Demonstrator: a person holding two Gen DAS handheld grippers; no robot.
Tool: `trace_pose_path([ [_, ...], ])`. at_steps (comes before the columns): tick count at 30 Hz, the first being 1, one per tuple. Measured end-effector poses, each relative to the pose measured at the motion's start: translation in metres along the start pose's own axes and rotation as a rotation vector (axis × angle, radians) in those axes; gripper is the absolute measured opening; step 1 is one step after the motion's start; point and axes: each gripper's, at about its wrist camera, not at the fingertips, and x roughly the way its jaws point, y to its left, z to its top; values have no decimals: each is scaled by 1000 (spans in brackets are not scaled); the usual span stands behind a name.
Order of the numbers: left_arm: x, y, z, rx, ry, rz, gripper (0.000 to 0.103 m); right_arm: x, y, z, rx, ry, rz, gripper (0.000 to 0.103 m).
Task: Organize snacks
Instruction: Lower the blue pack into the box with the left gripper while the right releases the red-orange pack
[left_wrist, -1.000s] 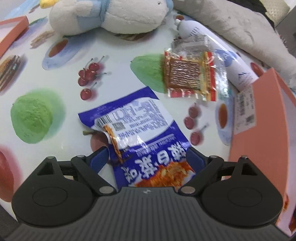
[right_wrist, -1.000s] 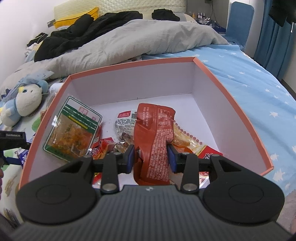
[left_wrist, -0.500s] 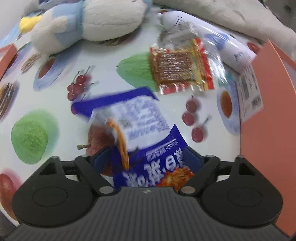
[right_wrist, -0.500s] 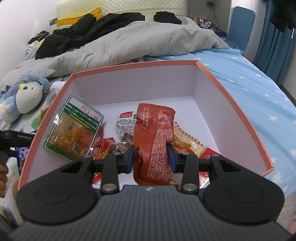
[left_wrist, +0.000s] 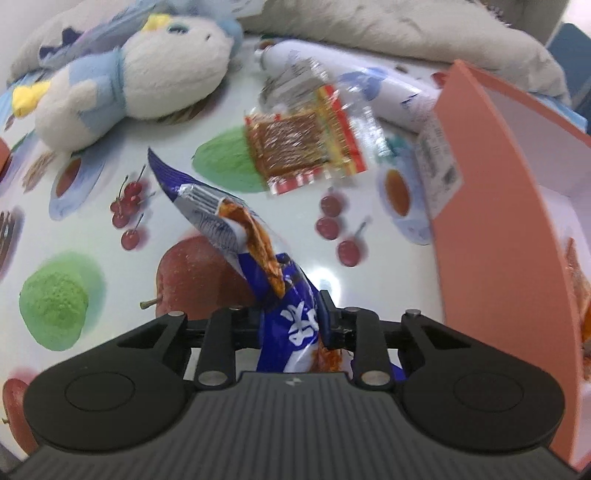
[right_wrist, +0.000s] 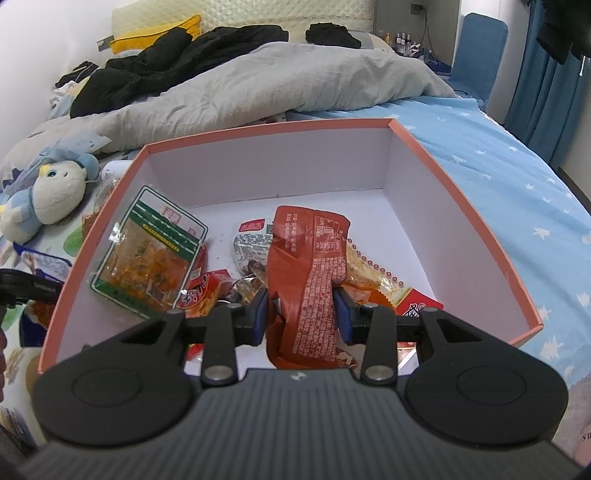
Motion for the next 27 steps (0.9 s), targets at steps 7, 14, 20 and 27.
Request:
trace_pose_path([
  [7,-34,-6,7,9,-69,-54,29,-2,3,2,0,-5,10,40],
  [14,-79,-17,24,23,-142,-132,29,-8,5,8,-6,-21,16,40],
  [20,-119,-38,39,45,-209,-212,29,-13,5,17,-13,-45,14,40],
  [27,-148,-79,49,114,-247,-329,29,-22,-1,26,-4,-80,11,40],
])
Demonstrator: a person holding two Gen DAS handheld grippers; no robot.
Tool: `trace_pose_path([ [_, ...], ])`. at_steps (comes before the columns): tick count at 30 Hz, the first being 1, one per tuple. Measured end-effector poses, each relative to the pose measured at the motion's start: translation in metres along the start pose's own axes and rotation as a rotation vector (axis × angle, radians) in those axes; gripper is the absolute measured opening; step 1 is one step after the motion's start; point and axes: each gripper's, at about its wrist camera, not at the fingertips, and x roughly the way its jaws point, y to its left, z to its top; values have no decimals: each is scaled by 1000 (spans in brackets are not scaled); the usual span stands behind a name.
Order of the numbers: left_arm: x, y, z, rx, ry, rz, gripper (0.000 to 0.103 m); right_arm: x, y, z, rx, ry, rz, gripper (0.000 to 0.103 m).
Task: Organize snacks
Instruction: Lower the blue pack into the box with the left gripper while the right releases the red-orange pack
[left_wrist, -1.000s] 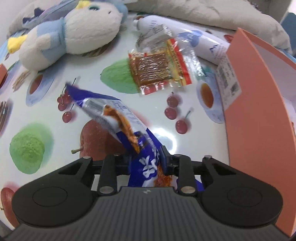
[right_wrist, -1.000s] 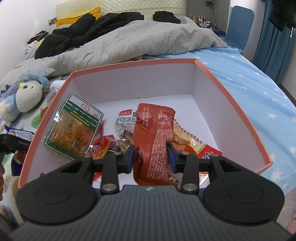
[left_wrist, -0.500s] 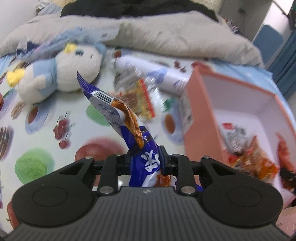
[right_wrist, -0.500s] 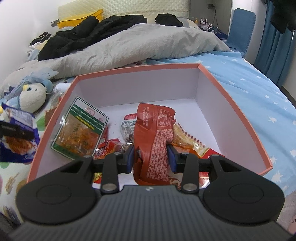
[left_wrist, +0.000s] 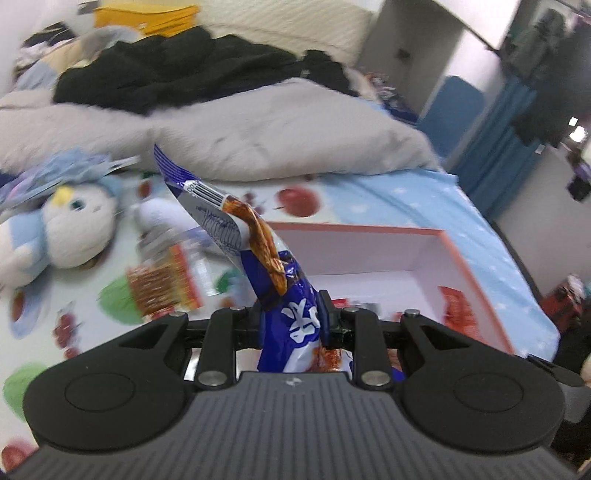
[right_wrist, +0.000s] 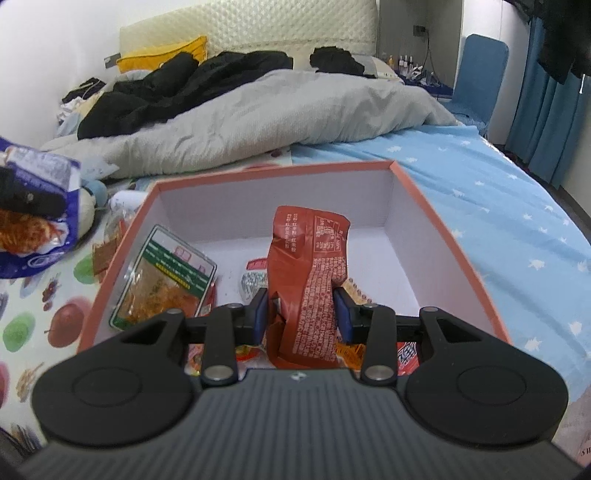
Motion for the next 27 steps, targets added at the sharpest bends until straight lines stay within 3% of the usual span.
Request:
trace_pose_path([
  [5,14,-37,1,46,33,-60,29,0,-10,2,12,-12,-16,41],
  [10,37,-65,-12,74,99,-90,29,15,-21,-9,49,34,-15,41],
  [15,52,-82,-21,133,132,-72,32,18,-30,-19,80,53,-11,42],
  [18,56,-83,-21,146,138,-48,66,18,-34,-22,93,61,-3,42],
  [19,54,-83,-22,148,127,-37,75,18,-34,-23,92,61,-1,47],
  [20,53,-81,-21,148,118,-41,75,17,-35,-23,95,61,-3,53],
  [22,49,-80,-21,146,115,-55,75,15,-36,-24,105,53,-19,81],
  [27,29,-73,-17,137,81,-64,75,-1,-37,-16,124,1,-1,81],
])
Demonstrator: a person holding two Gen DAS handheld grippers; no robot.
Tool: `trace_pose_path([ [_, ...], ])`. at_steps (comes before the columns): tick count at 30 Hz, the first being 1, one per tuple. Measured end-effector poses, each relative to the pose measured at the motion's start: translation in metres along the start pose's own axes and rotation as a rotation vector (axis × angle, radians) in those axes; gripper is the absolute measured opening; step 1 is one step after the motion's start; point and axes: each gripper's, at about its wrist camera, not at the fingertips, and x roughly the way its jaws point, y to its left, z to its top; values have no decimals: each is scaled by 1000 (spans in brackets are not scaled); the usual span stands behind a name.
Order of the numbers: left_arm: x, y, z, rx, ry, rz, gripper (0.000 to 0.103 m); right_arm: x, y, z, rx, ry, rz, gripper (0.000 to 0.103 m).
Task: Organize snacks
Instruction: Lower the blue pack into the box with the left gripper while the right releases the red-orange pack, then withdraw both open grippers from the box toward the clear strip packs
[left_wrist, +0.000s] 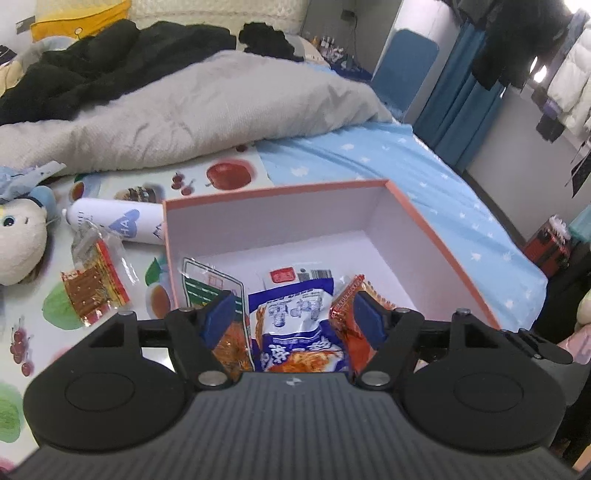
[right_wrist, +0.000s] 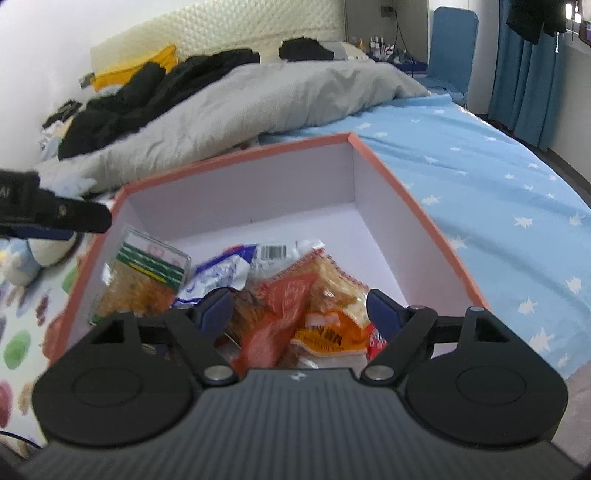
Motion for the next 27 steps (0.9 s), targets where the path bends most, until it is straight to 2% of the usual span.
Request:
trace_pose_path([
  [11,-76,21,4,6,-136,23,75,-50,29,26,-6,-135,63,81],
  [16,-113,36,-5,7,-208,67,75,-68,53,29,-39,-185,99,81],
  [24,-150,69,-31,14,-255,120,75,-79,93,19,-86,-216,166,81],
  [27,-157,81,-42,7,-258,134,75,-73,111,11,-111,-184,184,81],
])
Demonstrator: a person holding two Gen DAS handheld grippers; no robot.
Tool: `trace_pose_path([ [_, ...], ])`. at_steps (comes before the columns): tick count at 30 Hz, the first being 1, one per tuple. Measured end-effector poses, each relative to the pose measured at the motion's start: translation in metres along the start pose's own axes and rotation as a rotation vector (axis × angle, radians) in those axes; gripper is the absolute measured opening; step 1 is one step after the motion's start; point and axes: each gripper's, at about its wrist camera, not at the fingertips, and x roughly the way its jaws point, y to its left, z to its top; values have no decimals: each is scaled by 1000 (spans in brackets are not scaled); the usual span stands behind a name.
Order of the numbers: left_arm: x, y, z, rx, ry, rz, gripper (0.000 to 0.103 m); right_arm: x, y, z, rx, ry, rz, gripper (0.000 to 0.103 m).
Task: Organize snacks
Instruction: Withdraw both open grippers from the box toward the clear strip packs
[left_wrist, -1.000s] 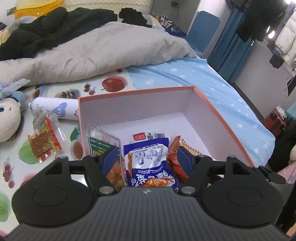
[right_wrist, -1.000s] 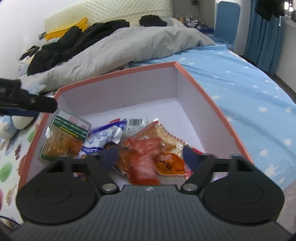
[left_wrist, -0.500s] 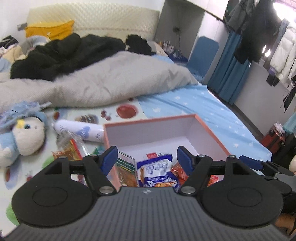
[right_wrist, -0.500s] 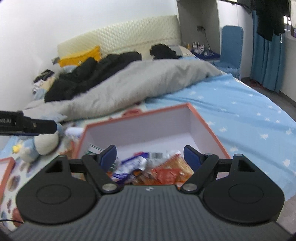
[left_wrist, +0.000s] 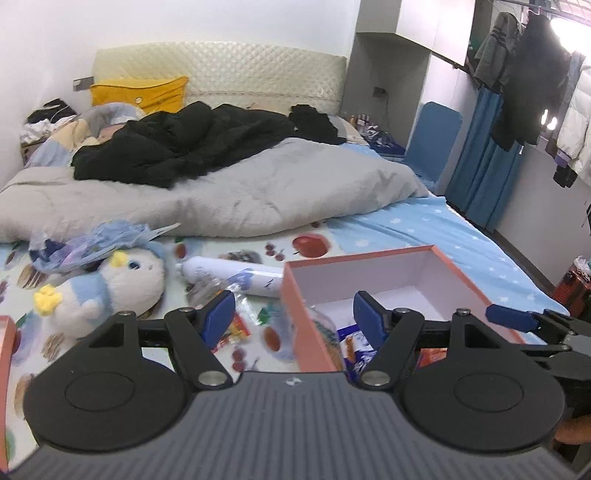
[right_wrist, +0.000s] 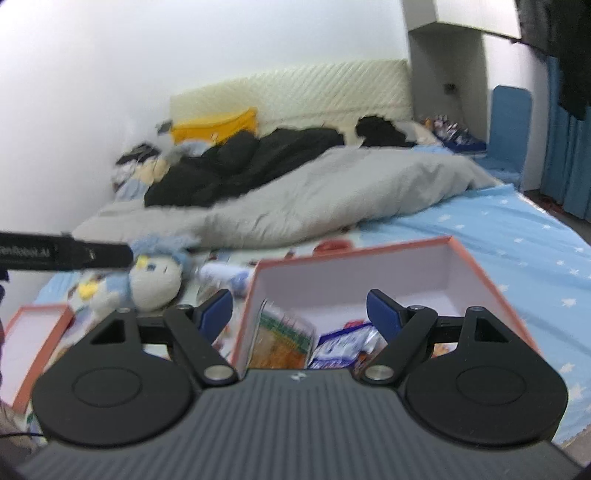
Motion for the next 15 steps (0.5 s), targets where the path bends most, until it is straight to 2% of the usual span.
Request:
trace_pose_path([
  [4,-10,20,-13,-20,-1,23,75,2,25,-8,-26,10,42,81],
  [15,-41,78,-58,-65,-7,45,75,-6,85,-32,-59,-1,70,81],
])
